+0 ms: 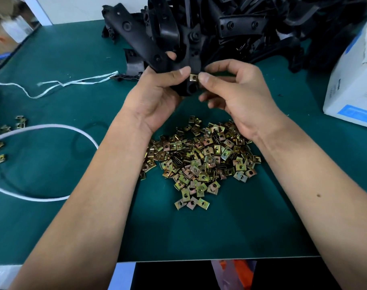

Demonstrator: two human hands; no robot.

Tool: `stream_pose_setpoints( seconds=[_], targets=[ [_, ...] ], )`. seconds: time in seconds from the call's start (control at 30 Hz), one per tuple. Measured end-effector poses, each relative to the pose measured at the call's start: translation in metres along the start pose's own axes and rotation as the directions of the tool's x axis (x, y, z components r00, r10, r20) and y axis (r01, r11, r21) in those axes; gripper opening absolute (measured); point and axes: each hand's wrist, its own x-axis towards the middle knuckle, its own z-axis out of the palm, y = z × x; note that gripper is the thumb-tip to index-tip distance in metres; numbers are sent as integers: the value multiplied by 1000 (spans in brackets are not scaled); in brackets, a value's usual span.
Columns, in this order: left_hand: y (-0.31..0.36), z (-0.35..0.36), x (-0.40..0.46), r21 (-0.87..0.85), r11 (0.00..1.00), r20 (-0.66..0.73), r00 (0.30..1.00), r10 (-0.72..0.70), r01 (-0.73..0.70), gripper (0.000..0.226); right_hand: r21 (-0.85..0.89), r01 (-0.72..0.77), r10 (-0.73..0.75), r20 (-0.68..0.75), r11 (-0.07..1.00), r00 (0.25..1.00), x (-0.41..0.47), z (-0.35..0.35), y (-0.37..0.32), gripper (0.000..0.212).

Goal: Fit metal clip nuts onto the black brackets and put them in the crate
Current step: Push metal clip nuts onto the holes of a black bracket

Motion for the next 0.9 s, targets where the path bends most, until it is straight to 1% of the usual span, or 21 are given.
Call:
stream_pose_setpoints(
  seconds=[0.03,0.07,0.1,0.13,0.2,0.23,0.27,0.3,0.37,0.4,0.43,0.5,0.53,0.57,0.6,0.63,0.67,0.7,0.73,0.83,0.9],
  targets=[
    [2,-2,0,-39,999,-28,1000,12,-13,27,-131,32,-33,-6,991,999,1,-2,2,20],
    [3,-5,0,-59,998,-51,998,24,-27,24,-315,79,-80,8,946,997,2,-4,4,17],
    [4,-7,1,-29,998,-83,995,47,-50,24,-509,137,-122,63,850,991,3,-6,7,15],
    [5,-11,2,59,995,-130,988,87,-80,26,-655,195,-125,152,730,980,2,-8,8,15],
    [6,-15,4,256,960,-207,963,172,-116,29,-802,282,-57,298,527,953,0,-7,10,20],
    [7,-17,4,284,953,-224,958,178,-110,29,-832,308,-29,333,462,942,0,-5,10,22],
    [8,-17,4,257,962,-224,962,156,-96,29,-844,324,-13,353,427,935,0,-3,11,21],
    [9,-18,5,215,973,-216,967,135,-88,29,-845,333,-5,365,418,931,0,-1,11,18],
    [10,-19,5,121,988,-230,966,117,-91,23,-825,342,-6,380,451,925,-2,1,9,10],
    [10,-19,5,41,995,-242,965,103,-96,20,-812,341,-10,382,474,924,-2,0,9,10],
    [10,-19,6,-50,994,-258,963,77,-93,24,-799,336,-17,379,499,925,-2,-1,9,12],
    [7,-18,5,-177,982,-276,961,14,-65,28,-761,314,-48,350,567,935,-2,-3,10,13],
    [6,-17,4,-195,980,-281,960,-9,-48,22,-729,292,-73,317,619,946,-2,-3,10,12],
    [4,-15,3,-205,978,-273,962,-28,-29,10,-676,261,-97,271,689,958,-2,-3,11,11],
    [2,-13,3,-217,976,-252,967,-41,-15,10,-592,219,-114,210,775,971,-1,-3,10,11],
    [-1,-10,2,-210,978,-232,971,-51,2,20,-480,176,-123,140,859,982,-1,-3,9,13],
    [-2,-7,1,-195,981,-209,976,-60,19,25,-364,137,-120,71,921,990,0,-4,8,14],
    [-3,-5,1,-185,982,-194,979,-66,29,24,-272,110,-111,12,956,994,1,-6,7,13],
    [-4,-5,1,-176,984,-189,979,-74,41,20,-220,92,-100,-28,971,995,1,-6,6,11],
    [-5,-5,3,-137,987,-208,972,-111,84,6,-167,55,-68,-72,984,995,2,-6,6,11],
    [-9,-5,4,-74,991,-192,973,-128,116,14,-94,34,-42,-86,995,995,2,-5,5,11]
  ],
)
